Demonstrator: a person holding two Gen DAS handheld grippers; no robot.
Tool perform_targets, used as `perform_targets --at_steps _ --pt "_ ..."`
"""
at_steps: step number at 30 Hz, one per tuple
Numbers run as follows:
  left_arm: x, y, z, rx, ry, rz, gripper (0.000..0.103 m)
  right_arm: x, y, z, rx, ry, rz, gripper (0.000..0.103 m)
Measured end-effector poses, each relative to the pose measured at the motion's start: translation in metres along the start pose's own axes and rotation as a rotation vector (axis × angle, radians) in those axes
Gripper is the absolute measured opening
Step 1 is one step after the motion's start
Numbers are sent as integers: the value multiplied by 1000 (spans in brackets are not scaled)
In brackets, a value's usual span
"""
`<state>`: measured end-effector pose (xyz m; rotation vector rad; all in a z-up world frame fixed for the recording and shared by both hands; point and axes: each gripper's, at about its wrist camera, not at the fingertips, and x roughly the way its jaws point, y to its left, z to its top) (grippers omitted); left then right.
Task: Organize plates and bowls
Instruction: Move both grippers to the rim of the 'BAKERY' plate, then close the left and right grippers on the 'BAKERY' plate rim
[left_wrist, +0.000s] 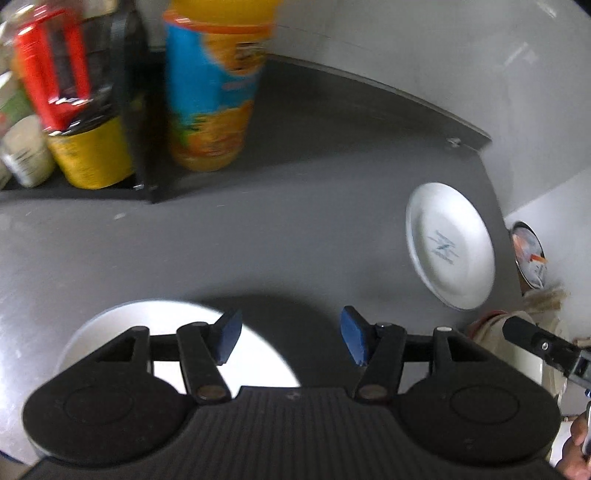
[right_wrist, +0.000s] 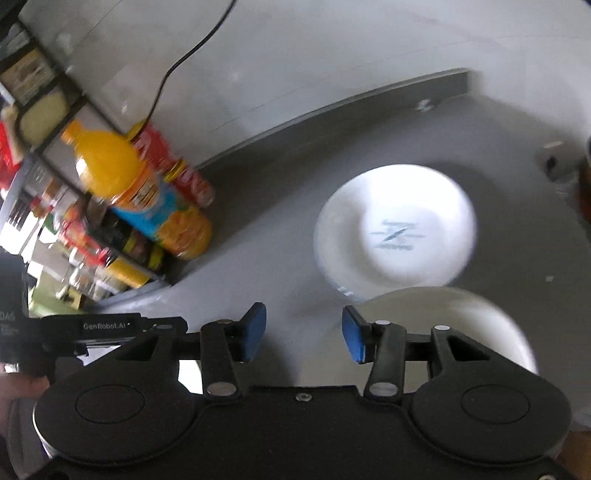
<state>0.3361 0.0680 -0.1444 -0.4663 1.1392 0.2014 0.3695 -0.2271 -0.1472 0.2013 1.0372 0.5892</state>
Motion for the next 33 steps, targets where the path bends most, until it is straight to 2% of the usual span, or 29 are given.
perform_targets --at_steps 8,17,27,33 --pt "16 -41 10 56 -3 -28 58 -10 -47 11 94 -36 -65 46" --pt "45 -75 19 46 16 -57 57 -4 -92 25 170 -34 -91 47" --pt "76 -101 24 -6 27 -71 52 25 -136 45 204 41 -77 46" --pt "98 -110 26 -55 31 -75 43 52 -154 51 182 103 -29 44"
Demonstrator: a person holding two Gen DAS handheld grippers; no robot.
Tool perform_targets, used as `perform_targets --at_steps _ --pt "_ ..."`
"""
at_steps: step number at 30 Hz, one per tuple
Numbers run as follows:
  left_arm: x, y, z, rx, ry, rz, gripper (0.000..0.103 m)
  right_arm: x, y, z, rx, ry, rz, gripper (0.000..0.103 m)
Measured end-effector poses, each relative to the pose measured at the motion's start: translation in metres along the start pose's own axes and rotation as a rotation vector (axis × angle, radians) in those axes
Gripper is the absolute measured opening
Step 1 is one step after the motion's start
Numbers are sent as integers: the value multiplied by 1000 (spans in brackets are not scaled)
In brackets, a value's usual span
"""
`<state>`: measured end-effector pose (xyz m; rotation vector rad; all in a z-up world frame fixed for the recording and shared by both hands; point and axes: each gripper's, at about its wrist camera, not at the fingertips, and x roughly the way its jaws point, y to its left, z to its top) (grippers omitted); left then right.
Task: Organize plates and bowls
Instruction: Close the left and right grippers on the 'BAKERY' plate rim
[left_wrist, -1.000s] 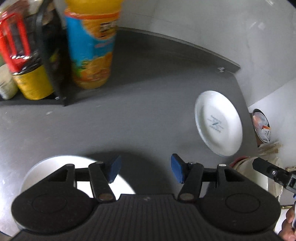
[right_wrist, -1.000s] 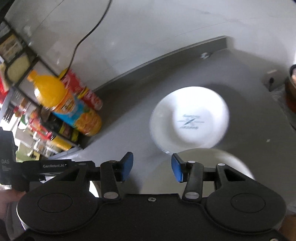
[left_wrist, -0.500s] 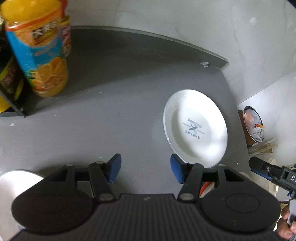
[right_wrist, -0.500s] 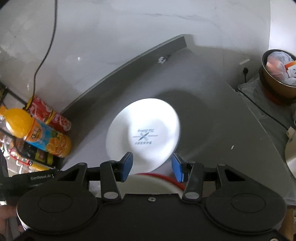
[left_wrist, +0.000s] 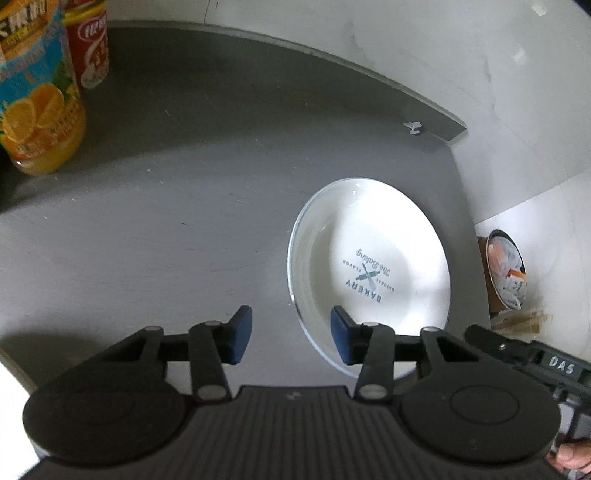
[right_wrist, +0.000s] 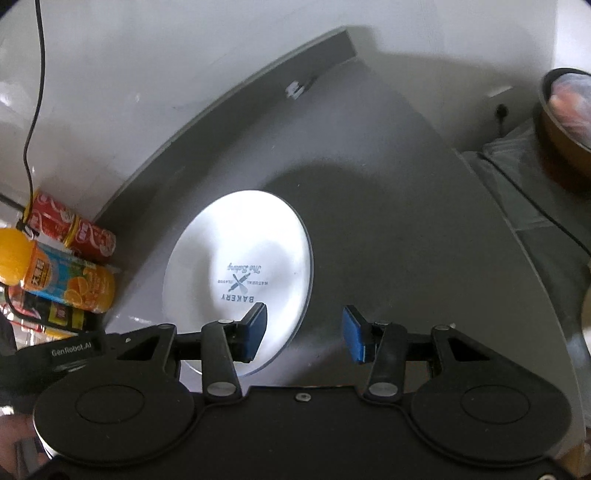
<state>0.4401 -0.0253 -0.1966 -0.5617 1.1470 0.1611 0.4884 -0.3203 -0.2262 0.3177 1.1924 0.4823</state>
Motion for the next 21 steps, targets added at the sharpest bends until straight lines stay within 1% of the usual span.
perform_targets --at_steps 2,3,6,7,9,13,18,19,20,21 --pt "7 -2 0 -16 1 -5 38 10 -2 3 -25 20 14 42" --pt "10 -3 1 -19 -1 -4 38 13 -3 5 -32 29 23 42" --pt "18 -4 2 -35 -16 12 35 23 -6 10 -37 54 37 40" --pt "21 -3 3 -45 -17 13 32 26 -7 11 -38 58 44 39" --pt "26 -3 5 -67 -15 24 30 31 -8 13 -42 70 51 37" --pt "35 -1 7 -76 -12 43 23 40 -11 17 -59 88 67 36" --pt "38 6 10 -142 0 24 19 48 -12 23 -70 95 109 28" --pt "39 6 11 -149 2 22 15 49 -11 23 -73 96 109 27" --pt "39 5 12 -155 4 15 11 50 -10 24 -77 98 109 23" --pt "40 4 12 -160 5 14 11 51 -10 24 -82 103 110 16"
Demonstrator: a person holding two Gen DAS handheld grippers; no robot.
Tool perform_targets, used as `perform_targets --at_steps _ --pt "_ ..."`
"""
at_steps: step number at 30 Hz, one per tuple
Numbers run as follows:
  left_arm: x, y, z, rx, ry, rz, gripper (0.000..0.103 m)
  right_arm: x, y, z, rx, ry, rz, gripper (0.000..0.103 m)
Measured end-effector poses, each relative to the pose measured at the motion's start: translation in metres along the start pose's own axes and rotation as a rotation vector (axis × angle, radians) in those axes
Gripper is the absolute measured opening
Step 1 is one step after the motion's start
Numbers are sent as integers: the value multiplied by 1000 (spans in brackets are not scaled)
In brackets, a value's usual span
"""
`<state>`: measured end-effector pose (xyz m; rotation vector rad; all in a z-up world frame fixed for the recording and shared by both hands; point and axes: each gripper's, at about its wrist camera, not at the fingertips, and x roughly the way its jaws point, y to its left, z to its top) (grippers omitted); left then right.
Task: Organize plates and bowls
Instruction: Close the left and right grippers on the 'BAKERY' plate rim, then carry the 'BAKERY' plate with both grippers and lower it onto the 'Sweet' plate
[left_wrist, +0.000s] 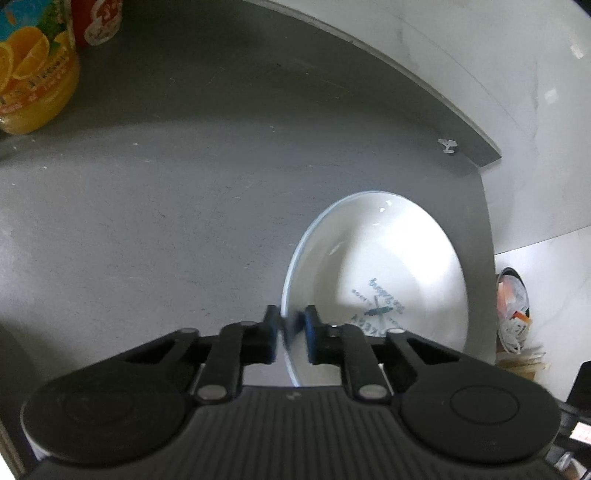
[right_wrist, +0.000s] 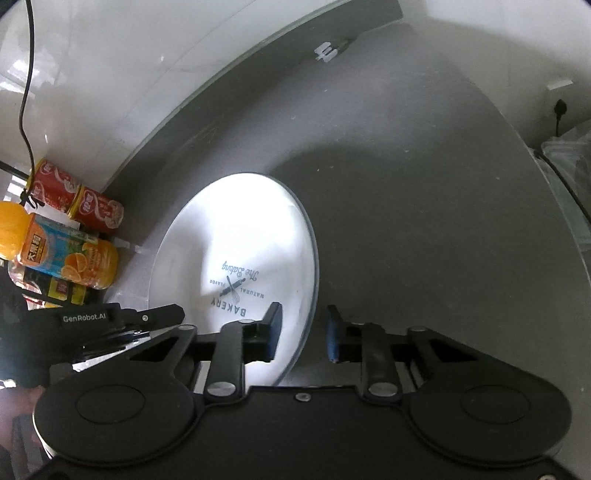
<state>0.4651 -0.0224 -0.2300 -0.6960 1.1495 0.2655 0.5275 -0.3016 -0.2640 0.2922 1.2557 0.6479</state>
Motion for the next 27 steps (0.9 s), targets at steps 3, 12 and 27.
perform_targets --at_steps 3,12,27 --pt "0 -1 2 -8 12 5 10 1 3 -1 -38 8 -3 11" --pt "-19 -9 3 6 -7 -14 9 -22 8 -5 -108 -19 30 12" --pt "-71 -22 -4 8 -48 -59 9 -78 31 -3 -175 -130 50 12"
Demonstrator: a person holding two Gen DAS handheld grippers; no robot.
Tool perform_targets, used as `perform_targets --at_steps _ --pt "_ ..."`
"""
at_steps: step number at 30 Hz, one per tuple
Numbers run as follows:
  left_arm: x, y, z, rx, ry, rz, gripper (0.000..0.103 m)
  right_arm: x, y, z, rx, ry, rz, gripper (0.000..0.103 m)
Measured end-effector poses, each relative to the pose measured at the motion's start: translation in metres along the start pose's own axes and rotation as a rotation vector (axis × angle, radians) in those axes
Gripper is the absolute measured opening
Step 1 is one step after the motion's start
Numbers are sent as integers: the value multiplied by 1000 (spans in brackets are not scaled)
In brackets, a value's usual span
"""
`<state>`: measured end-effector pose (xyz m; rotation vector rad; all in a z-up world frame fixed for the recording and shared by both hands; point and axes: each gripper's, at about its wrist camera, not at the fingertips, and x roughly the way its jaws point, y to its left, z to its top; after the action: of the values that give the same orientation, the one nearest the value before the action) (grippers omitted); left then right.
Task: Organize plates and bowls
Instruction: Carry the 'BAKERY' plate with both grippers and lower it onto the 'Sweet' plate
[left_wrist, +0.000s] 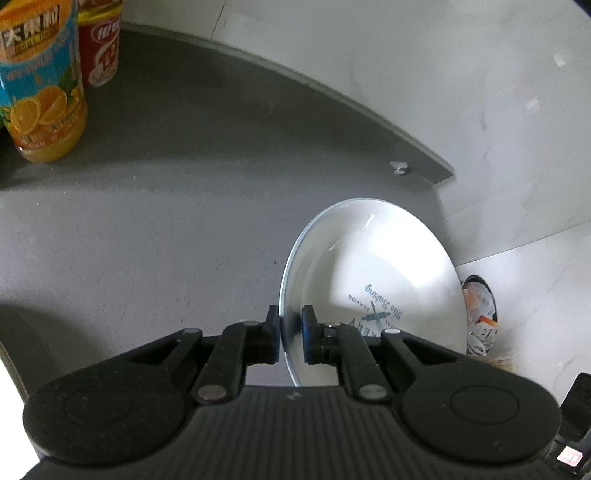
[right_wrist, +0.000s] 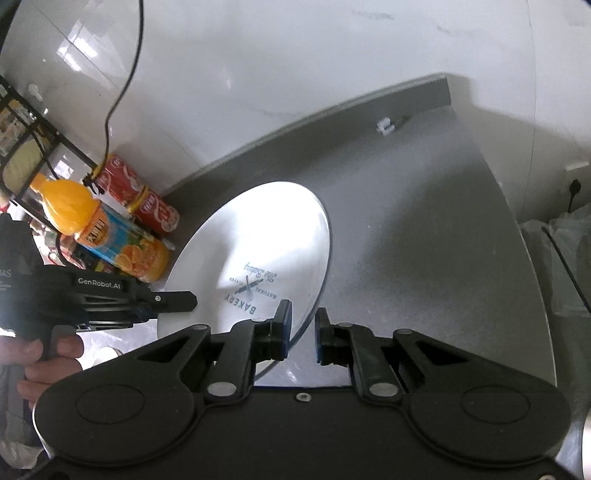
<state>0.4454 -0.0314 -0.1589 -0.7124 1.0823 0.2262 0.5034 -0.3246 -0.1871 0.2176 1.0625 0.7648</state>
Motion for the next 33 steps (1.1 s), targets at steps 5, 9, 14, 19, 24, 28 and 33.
perform_targets --at_steps 5,9,14,19,24,28,33 --pt "-23 3 1 17 -23 -28 9 -10 15 -2 -13 -32 -11 12" --pt "-38 9 0 34 -27 -53 9 -20 31 -8 -6 -52 -19 13" --pt "-56 24 -2 69 -23 -89 9 -29 56 -23 -5 -90 -47 13" --pt "-76 43 -3 100 -23 -124 9 -34 85 -42 13 -130 -64 13" --pt "-99 73 -6 115 -31 -140 9 -31 116 -60 18 -142 -73 13" --pt "-115 105 -9 111 -33 -140 9 -23 145 -77 19 -134 -77 13" --pt "-133 143 -14 111 -33 -134 9 -9 176 -96 27 -114 -75 13"
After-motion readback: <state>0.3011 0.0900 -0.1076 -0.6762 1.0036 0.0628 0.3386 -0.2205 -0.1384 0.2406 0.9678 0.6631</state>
